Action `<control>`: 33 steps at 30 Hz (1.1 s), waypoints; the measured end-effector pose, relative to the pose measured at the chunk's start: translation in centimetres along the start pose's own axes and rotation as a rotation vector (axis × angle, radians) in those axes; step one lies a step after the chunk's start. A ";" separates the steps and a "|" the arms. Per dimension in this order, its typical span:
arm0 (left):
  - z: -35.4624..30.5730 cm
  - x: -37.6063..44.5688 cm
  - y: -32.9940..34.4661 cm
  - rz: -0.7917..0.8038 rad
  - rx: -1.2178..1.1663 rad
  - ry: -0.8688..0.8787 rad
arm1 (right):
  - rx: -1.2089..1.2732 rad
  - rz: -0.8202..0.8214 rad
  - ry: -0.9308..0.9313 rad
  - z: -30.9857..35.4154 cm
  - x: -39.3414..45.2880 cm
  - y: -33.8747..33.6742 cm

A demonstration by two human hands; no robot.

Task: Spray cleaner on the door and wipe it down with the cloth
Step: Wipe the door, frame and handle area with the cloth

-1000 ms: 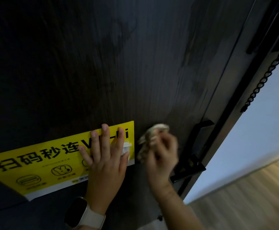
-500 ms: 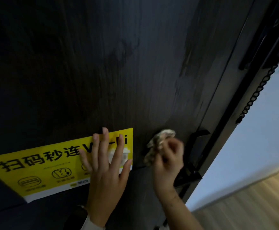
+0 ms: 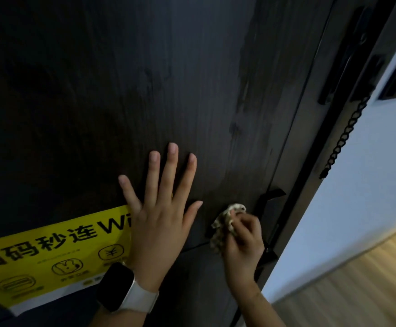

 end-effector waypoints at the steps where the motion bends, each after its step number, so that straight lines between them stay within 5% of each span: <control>1: 0.0 0.0 0.0 -0.003 0.001 0.006 | 0.017 -0.046 0.016 0.1 1.0 -0.4; 6: -0.1 0.0 -0.3 -0.018 -0.007 -0.002 | 0.006 -0.286 -0.063 4.2 11.5 -3.6; 11: -0.1 0.1 -0.2 -0.022 0.011 -0.019 | -0.122 -0.225 -0.336 3.6 9.9 -2.5; 16: -0.7 0.3 -0.8 -0.036 -0.034 -0.029 | -0.211 -0.140 -0.348 -0.5 6.7 -3.0; 21: -3.7 3.1 -3.2 -0.151 -0.196 0.046 | -0.130 -0.281 -0.440 6.7 14.2 -3.9; 26: -6.3 6.4 -2.7 -0.089 -0.212 0.071 | -0.120 -0.269 -0.611 8.6 16.8 -4.0; 30: -6.6 6.6 -1.7 -0.069 -0.057 0.064 | -0.142 -0.121 -0.529 3.7 11.6 -3.7; 33: -6.8 6.6 -1.5 -0.053 -0.018 0.074 | -0.139 -0.147 -0.507 6.2 14.2 -3.9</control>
Point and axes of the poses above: each hand's wrist, its own x-axis towards the middle knuckle, its own y-axis out of the palm, z = x × y, the point moved 7 cm from there along x, towards the middle knuckle, and after that the axes turned 4 degrees about -y, right-handed, at the moved point
